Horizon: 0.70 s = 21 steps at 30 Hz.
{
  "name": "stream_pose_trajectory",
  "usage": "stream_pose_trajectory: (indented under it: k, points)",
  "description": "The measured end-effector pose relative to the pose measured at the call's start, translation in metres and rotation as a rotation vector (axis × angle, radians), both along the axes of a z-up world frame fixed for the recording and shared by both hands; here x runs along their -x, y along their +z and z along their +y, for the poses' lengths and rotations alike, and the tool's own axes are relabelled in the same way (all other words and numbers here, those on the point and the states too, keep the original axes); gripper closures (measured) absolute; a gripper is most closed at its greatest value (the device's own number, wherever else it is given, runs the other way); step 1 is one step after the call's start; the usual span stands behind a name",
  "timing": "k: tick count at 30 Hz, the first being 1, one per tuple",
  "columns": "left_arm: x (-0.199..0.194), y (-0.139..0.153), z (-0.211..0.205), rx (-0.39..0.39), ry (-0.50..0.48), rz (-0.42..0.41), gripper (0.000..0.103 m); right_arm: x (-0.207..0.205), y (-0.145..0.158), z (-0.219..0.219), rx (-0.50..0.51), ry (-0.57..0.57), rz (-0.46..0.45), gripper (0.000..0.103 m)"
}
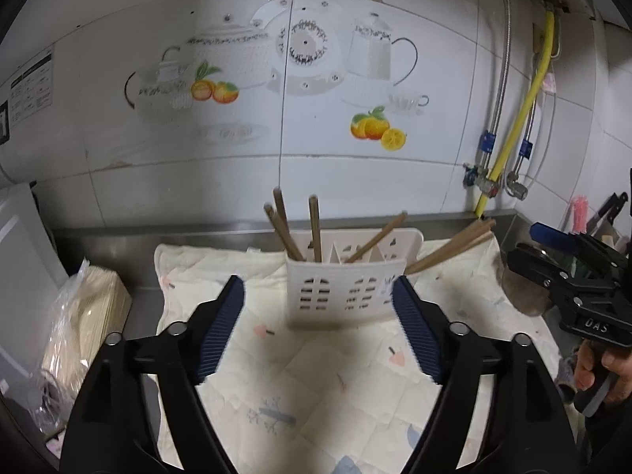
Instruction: Organize utensils
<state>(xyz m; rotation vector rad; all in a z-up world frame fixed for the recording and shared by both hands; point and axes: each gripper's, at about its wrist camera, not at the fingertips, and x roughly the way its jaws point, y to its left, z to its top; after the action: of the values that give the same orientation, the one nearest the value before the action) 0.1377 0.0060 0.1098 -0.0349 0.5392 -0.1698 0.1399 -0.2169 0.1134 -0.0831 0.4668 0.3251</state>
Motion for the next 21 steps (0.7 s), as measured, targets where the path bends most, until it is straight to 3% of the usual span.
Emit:
stream_pose_trajectory:
  k: [6, 21]
  points:
    - [0.017, -0.015, 0.002, -0.010, 0.027, -0.006, 0.006, 0.016, -0.020, 0.000, -0.003, -0.009, 0.023, 0.020]
    - [0.038, -0.046, -0.001, -0.051, 0.071, 0.035, 0.005, 0.039, -0.054, -0.005, -0.025, -0.041, 0.074, 0.008]
